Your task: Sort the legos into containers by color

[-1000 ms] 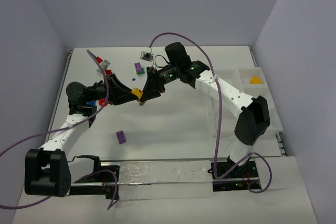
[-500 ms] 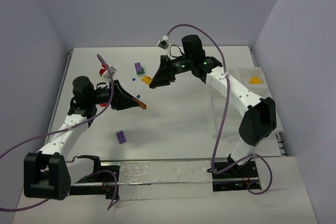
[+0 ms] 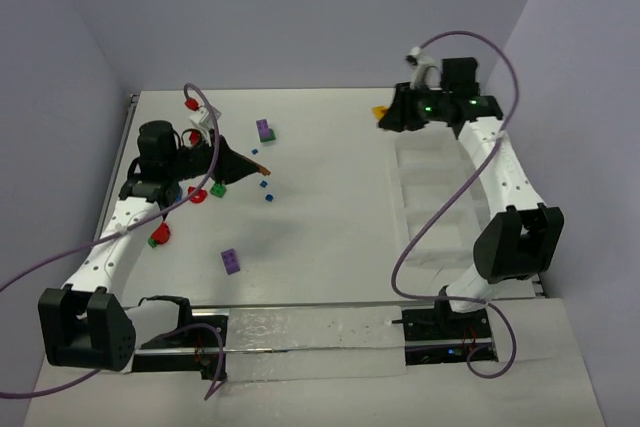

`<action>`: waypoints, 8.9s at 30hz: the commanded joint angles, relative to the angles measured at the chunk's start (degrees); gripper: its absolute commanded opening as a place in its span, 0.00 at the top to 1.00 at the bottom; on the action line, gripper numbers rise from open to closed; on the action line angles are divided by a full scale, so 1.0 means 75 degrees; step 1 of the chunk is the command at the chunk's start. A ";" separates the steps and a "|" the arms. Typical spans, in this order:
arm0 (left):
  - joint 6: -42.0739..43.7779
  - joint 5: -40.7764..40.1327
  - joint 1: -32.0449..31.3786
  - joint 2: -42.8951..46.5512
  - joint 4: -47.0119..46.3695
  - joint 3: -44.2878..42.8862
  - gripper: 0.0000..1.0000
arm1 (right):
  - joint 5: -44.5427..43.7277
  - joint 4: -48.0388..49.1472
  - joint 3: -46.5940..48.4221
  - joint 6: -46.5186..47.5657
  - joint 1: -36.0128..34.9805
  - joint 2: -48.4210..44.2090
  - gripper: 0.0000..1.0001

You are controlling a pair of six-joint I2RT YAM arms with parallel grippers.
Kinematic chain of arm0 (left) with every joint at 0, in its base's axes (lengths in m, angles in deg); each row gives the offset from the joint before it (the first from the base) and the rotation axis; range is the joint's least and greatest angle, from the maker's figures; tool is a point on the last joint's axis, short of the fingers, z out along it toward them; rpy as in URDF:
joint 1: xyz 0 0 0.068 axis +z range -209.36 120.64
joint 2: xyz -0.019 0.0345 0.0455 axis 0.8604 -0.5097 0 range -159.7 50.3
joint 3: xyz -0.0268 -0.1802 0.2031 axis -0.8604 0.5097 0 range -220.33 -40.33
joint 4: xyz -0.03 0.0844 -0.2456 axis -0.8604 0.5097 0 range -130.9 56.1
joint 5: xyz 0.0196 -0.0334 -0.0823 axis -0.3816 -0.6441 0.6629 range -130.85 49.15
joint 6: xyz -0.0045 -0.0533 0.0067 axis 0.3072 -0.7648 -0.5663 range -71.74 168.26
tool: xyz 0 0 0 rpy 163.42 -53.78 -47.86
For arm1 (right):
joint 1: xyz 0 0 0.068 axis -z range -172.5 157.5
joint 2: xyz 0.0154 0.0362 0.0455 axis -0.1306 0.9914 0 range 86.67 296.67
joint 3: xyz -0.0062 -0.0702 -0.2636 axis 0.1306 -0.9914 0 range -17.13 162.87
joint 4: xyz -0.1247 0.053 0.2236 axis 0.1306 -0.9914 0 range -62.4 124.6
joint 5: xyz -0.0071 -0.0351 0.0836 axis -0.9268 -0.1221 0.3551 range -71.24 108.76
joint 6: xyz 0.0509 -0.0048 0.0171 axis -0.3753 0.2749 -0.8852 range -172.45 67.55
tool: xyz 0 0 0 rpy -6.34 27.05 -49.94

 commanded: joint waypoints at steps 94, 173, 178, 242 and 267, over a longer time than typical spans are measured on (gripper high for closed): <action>-0.6781 0.1297 -0.1160 -0.1418 -0.5119 0.0473 0.57 | -0.3670 0.0436 0.0357 0.1773 -0.5909 -0.0568 1.00; -0.4767 -1.0251 0.0723 -0.8421 0.4342 -0.8663 0.01 | -0.3002 -0.2528 -0.0251 0.3105 0.1528 -0.0945 0.00; -0.5072 -0.9883 0.0820 -0.8911 0.4814 -0.8802 0.01 | -0.3011 -0.2550 -0.0218 0.3138 0.1517 -0.0893 0.00; -0.2089 0.3866 -0.1021 -0.0027 -0.3725 -0.0013 1.00 | 0.3180 0.2478 -0.0592 -0.2134 -0.3640 -0.1282 0.00; -0.3425 0.3500 -0.1545 -0.0050 -0.5186 0.0172 1.00 | 0.3409 0.2066 0.0005 -0.1504 -0.4470 -0.0627 0.41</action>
